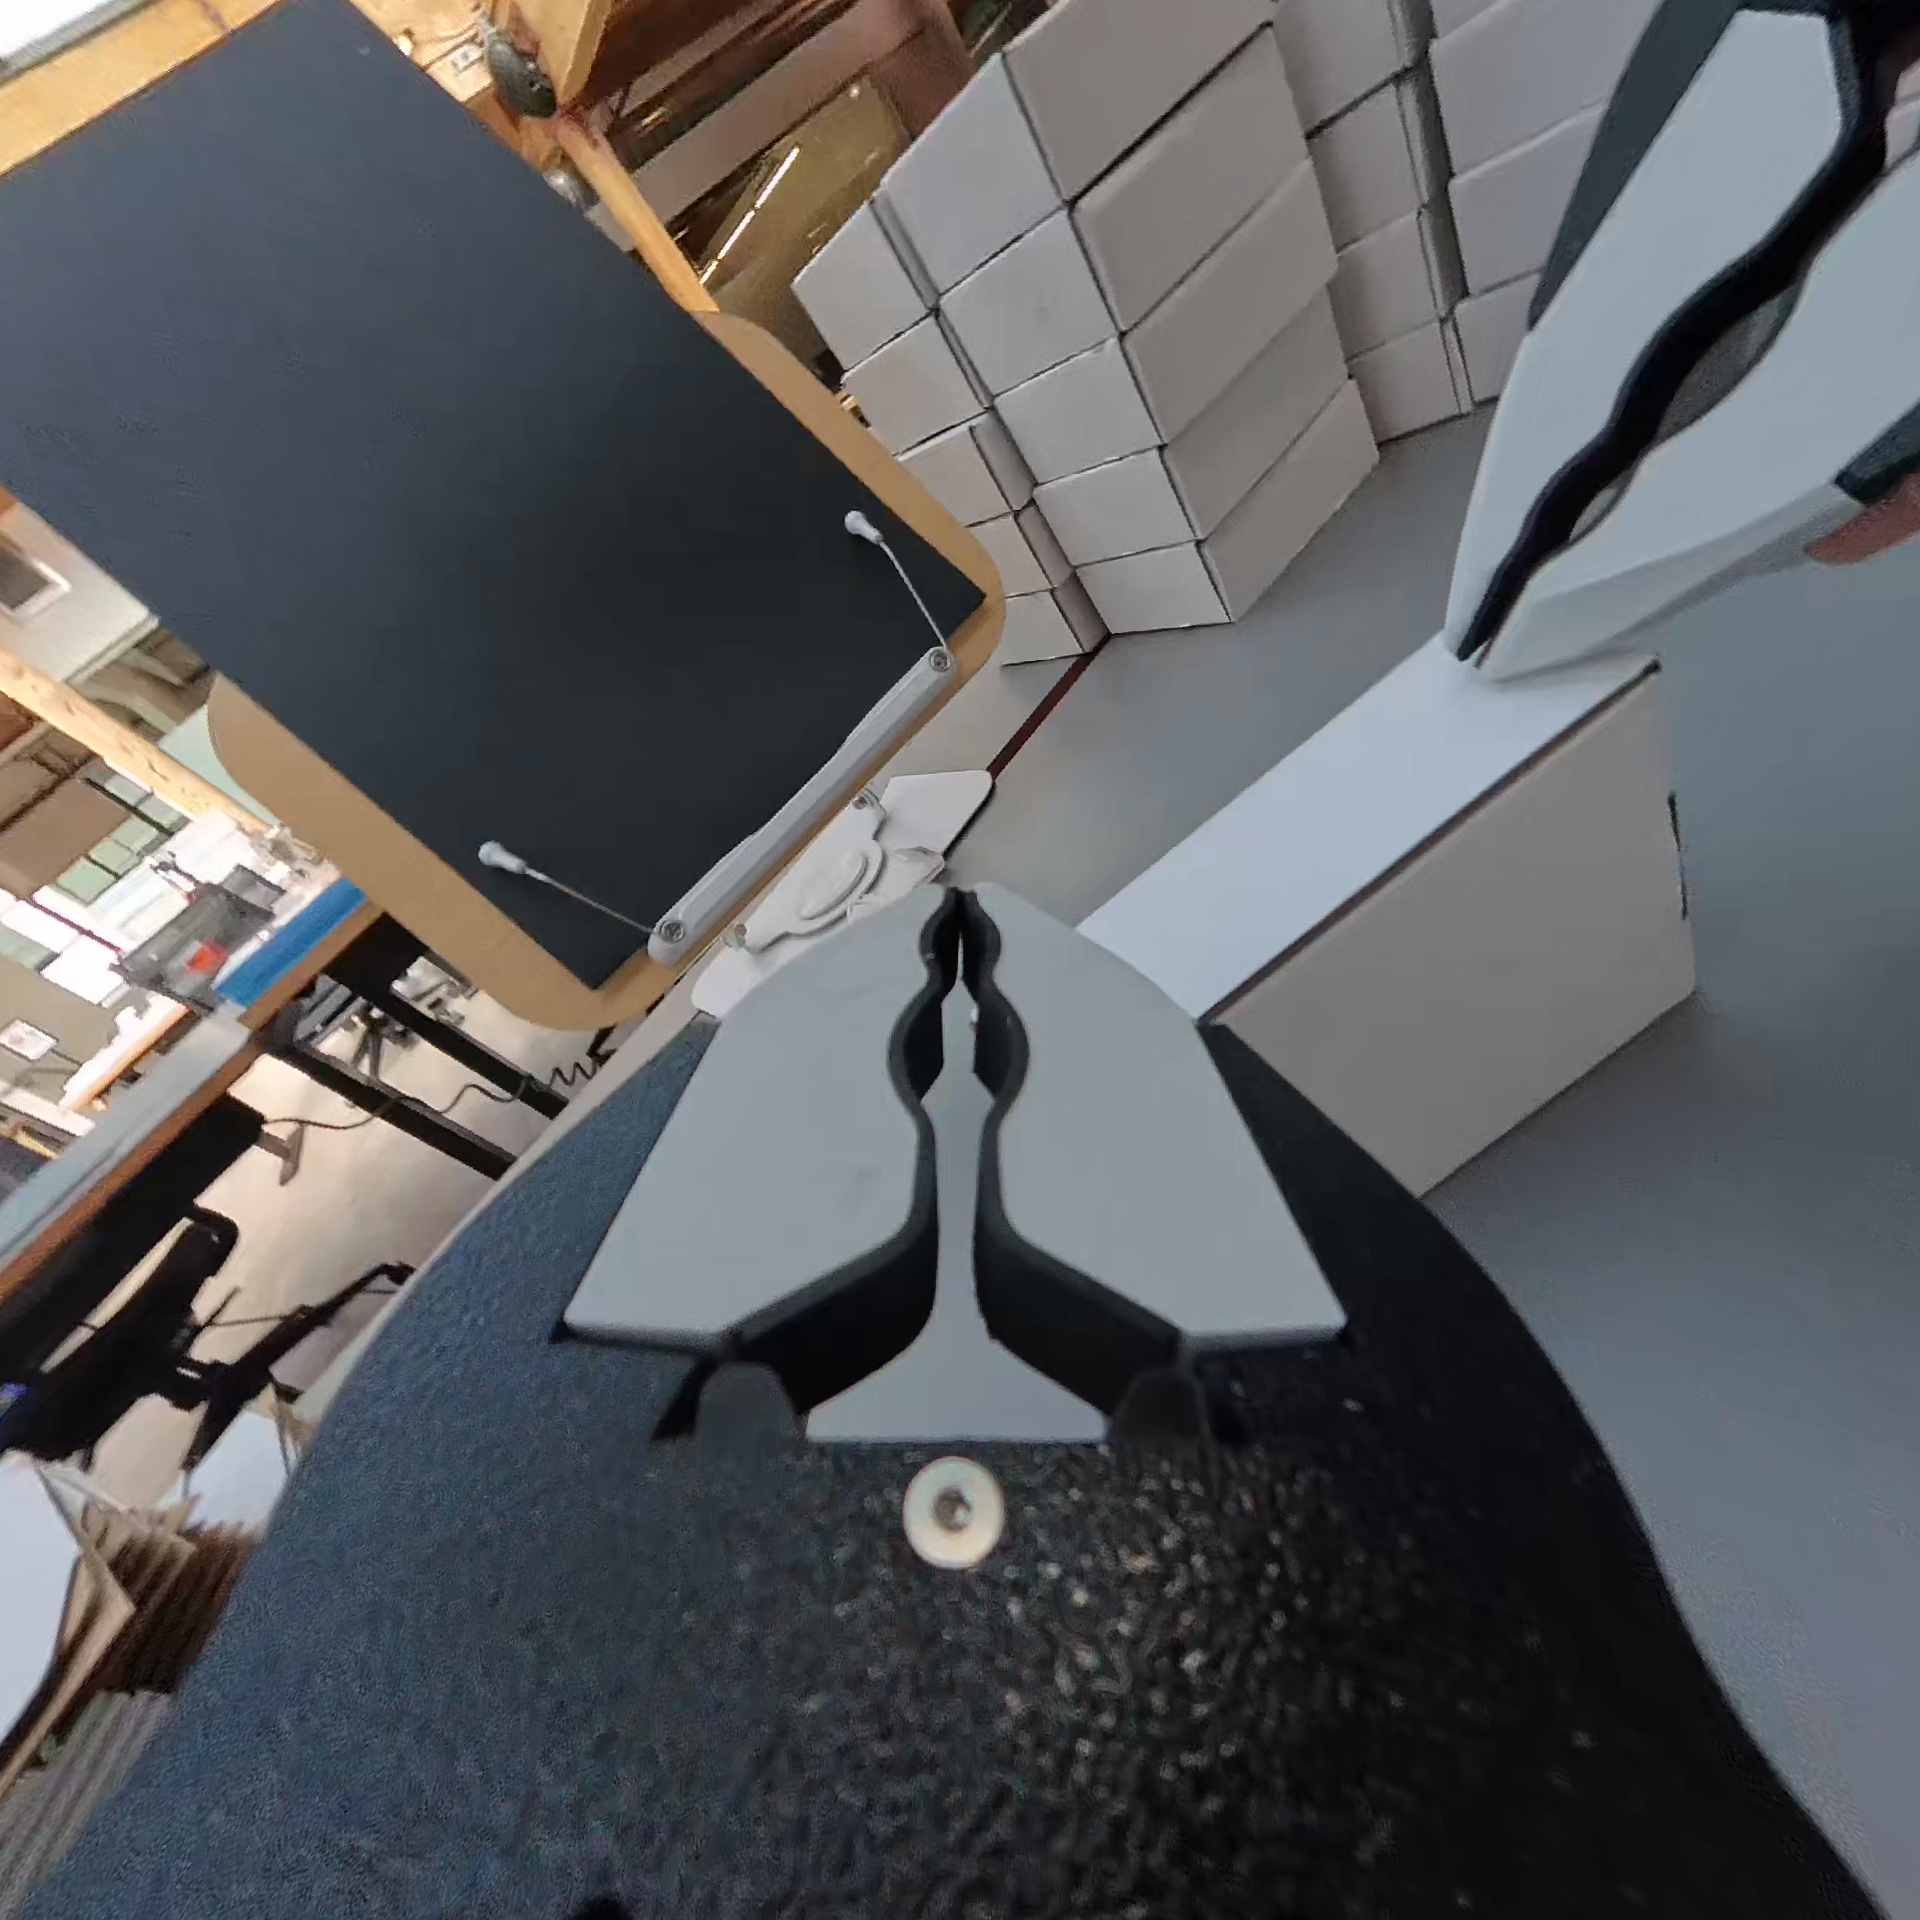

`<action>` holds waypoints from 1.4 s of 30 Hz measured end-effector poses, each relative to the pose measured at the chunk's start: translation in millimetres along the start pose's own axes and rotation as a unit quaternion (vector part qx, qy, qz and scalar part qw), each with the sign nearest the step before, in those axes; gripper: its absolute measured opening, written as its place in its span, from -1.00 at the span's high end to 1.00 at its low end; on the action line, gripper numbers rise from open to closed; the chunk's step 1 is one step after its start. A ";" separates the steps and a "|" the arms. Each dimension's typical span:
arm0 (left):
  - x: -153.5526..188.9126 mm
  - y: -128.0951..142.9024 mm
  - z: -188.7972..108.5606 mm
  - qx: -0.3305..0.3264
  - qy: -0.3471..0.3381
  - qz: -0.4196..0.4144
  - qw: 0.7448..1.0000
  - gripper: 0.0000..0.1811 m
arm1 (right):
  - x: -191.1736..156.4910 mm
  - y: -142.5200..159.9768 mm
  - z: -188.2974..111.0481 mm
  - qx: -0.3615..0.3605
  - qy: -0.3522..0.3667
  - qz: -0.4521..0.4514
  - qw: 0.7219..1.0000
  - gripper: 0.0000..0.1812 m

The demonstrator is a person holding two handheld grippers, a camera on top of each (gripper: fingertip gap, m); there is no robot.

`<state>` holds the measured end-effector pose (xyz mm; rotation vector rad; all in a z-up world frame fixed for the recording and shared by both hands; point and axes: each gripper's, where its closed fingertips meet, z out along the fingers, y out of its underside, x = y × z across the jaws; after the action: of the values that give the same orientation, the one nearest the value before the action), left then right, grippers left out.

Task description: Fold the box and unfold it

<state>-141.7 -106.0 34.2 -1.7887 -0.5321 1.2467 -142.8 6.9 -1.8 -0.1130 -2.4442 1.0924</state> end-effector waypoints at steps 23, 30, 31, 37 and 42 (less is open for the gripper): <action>43.9 67.7 -54.6 -0.060 0.052 -0.124 0.989 0.96 | -35.2 -7.1 74.0 -0.256 -0.232 -0.026 0.938 0.30; 48.8 77.2 -58.1 -0.073 0.055 -0.122 0.988 0.96 | -22.4 -8.1 31.9 -0.175 -0.142 -0.164 0.960 0.31; 49.8 77.2 -58.3 -0.074 0.056 -0.121 0.988 0.96 | -13.3 -10.6 17.4 -0.150 -0.101 -0.187 0.966 0.31; 58.0 75.3 -56.5 -0.073 0.069 -0.116 0.988 0.97 | 30.7 19.9 -73.8 -0.101 0.048 -0.252 0.961 0.31; 66.8 65.7 -43.8 -0.055 0.085 -0.160 0.982 0.97 | 69.1 65.0 -111.6 -0.090 0.185 -0.322 0.924 0.31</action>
<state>-83.2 -109.4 -51.0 -1.7960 -0.7682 0.8504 -162.5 145.3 41.8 0.3721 -2.0013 0.4983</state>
